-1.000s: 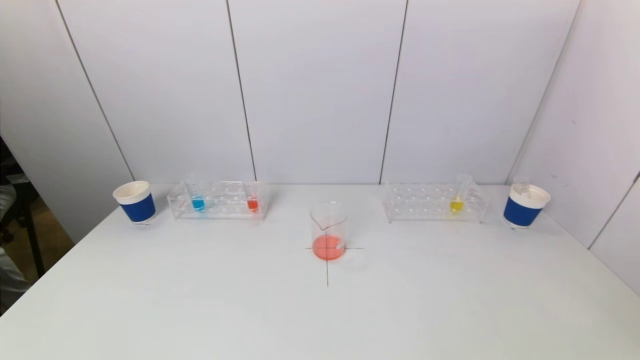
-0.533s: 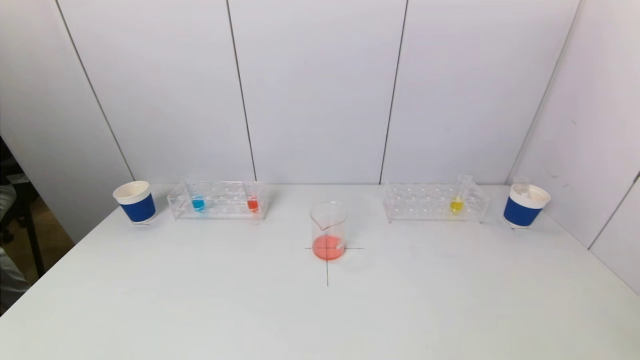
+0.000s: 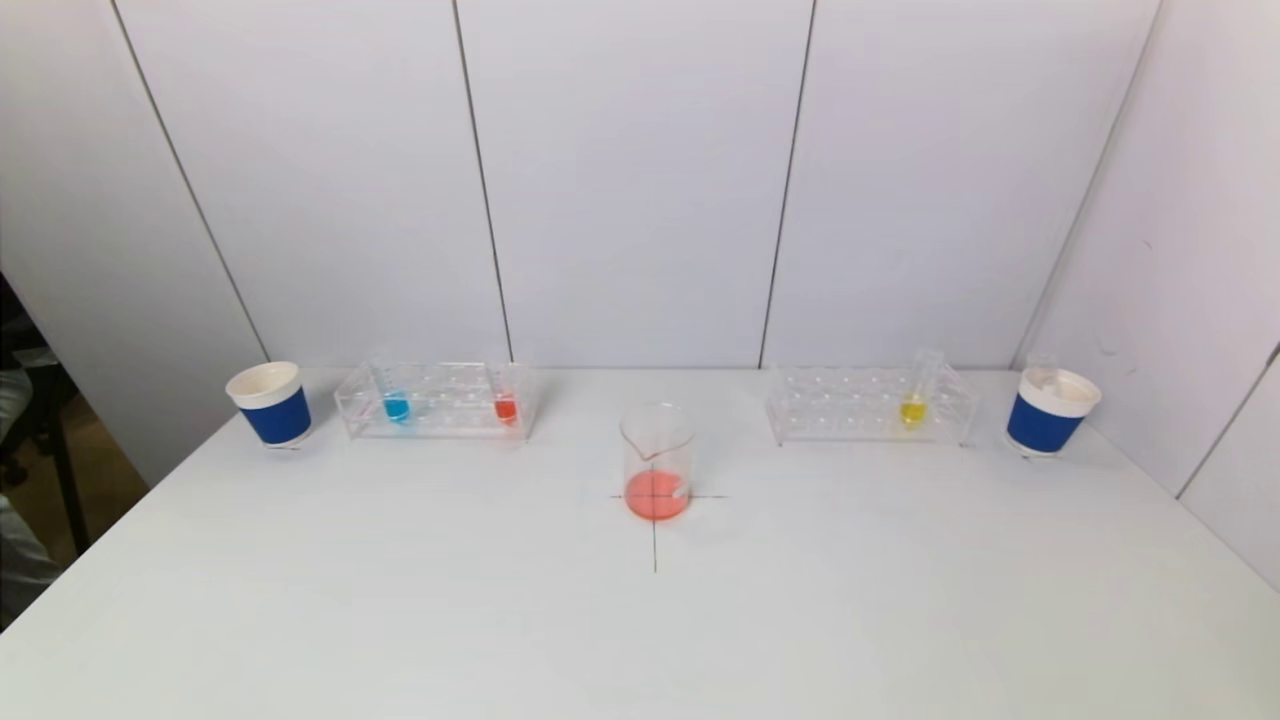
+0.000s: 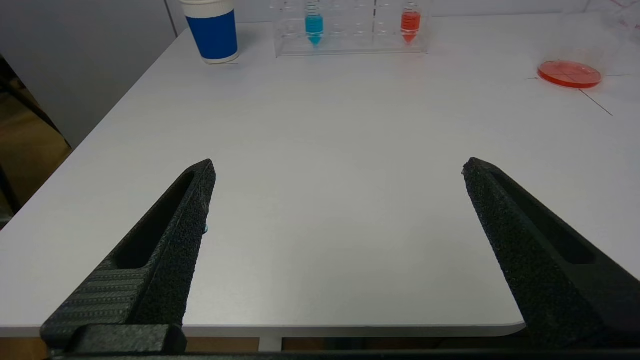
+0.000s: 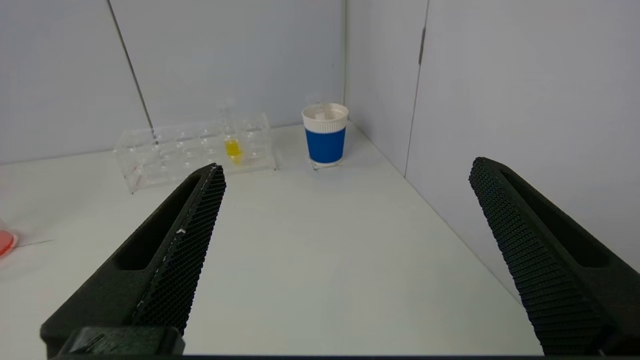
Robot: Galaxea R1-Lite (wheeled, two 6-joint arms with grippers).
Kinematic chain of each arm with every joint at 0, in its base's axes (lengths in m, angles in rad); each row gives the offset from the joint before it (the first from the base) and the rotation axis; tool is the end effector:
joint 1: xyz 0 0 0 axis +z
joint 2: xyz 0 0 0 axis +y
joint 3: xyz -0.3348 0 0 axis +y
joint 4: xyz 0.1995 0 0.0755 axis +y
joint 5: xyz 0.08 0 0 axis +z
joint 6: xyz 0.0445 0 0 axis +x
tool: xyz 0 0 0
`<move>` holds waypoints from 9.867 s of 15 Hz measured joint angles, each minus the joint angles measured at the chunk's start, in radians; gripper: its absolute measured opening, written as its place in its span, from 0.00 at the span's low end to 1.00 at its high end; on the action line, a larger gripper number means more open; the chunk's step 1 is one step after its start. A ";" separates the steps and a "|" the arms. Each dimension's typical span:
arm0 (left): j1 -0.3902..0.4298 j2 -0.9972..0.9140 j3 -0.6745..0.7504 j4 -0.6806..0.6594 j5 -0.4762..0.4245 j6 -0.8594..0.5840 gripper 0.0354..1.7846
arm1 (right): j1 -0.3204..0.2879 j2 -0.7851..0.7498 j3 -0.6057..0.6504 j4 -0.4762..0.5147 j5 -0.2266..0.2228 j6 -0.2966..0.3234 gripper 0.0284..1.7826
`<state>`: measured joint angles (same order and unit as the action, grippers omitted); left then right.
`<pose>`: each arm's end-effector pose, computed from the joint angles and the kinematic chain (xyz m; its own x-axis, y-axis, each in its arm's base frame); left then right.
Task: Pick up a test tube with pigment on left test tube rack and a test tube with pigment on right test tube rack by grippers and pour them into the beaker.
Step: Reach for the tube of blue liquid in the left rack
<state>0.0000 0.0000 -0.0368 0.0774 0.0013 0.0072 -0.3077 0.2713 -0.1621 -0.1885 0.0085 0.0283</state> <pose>-0.0138 0.0001 0.0777 0.9992 0.0013 -0.0406 -0.0010 1.0000 0.0072 0.0078 -0.0021 0.1529 0.9526 -0.2938 0.0792 0.2925 0.9559 0.0275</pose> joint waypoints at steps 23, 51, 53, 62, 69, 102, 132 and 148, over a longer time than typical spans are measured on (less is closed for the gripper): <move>0.000 0.000 0.000 0.000 0.000 0.001 0.97 | 0.317 -0.020 -0.507 0.587 0.054 0.039 1.00; 0.000 0.000 0.000 0.000 0.000 0.000 0.97 | 0.314 -0.270 0.162 0.187 -0.040 -0.001 1.00; 0.000 0.000 0.000 0.000 0.000 0.000 0.97 | 0.314 -0.270 0.162 0.185 -0.039 0.006 1.00; 0.000 0.000 0.000 0.000 0.000 0.000 0.97 | 0.313 -0.270 0.162 0.184 -0.039 0.007 1.00; 0.000 0.000 0.000 0.000 0.000 0.000 0.97 | 0.313 -0.270 0.162 0.185 -0.039 0.007 1.00; 0.000 0.000 0.000 0.000 0.000 -0.001 0.97 | 0.313 -0.271 0.162 0.185 -0.039 0.007 1.00; -0.027 0.309 -0.432 0.034 -0.090 0.025 0.97 | 0.313 -0.271 0.162 0.184 -0.039 0.007 1.00; -0.049 1.189 -0.587 -0.607 -0.096 0.016 0.97 | 0.313 -0.271 0.162 0.185 -0.039 0.007 1.00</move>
<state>-0.0485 1.1891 -0.6238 -0.5300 -0.0947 0.0230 0.0057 0.0000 0.0000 -0.0038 -0.0306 0.0349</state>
